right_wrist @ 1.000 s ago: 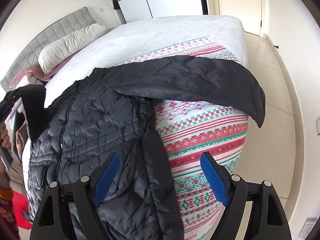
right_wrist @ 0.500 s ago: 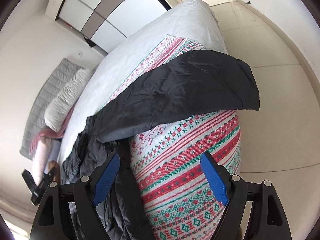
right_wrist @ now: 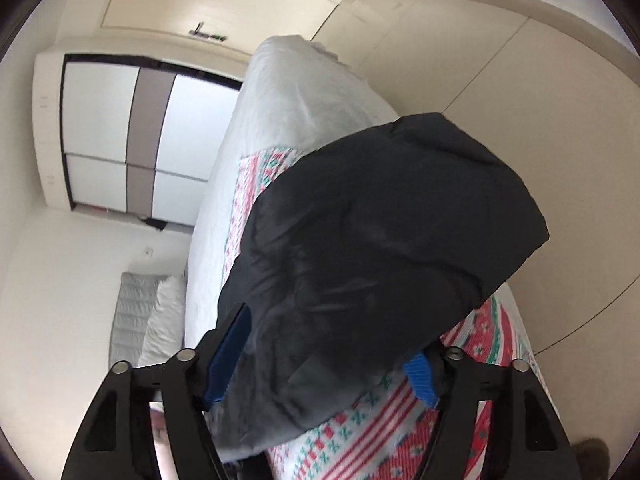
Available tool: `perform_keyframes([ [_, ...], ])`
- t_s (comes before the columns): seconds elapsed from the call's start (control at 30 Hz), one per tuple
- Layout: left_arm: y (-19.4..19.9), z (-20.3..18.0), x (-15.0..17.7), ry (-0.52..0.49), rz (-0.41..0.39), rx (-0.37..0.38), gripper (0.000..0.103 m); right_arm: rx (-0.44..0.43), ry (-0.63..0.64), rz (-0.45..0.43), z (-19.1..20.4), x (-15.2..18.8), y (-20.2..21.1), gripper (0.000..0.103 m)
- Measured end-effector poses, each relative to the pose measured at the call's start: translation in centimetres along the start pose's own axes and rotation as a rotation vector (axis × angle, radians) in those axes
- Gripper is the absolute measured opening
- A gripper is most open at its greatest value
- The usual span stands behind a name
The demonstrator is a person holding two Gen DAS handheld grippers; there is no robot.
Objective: Fold large clothes
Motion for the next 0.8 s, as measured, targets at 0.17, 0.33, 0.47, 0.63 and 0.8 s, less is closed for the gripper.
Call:
perform_keyframes([
  [0.17, 4.1, 0.7, -1.0, 0.019, -0.061, 0.01, 0.067, -0.009, 0.081, -0.111, 3.1, -1.7, 1.7, 0.009],
  [0.33, 8.3, 2.3, -1.5, 0.004, -0.108, -0.059, 0.081, -0.071, 0.361, -0.191, 12.4, 0.1, 6.5, 0.007],
  [0.47, 11.3, 4.3, -0.9, 0.035, -0.116, -0.097, 0.085, -0.12, 0.612, -0.213, 20.7, 4.6, 9.7, 0.007],
  [0.63, 13.5, 7.0, 0.2, 0.082, -0.108, -0.127, 0.085, -0.172, 0.924, -0.19, 29.3, 14.8, 11.4, 0.007],
  [0.8, 15.3, 9.7, 0.0, 0.162, -0.127, -0.146, 0.085, -0.222, 1.221, -0.105, 34.6, 28.5, 10.8, 0.007],
])
Point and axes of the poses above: each gripper's, at about its wrist camera, not at the fingertips, and y roughly against the way its jaws point, z to its left, x to its underside, the point moved 3 cm from there along -y, roughly the way its jaws point, and after that the axes turned 11 degrees about -z, right-handed, at the moved point
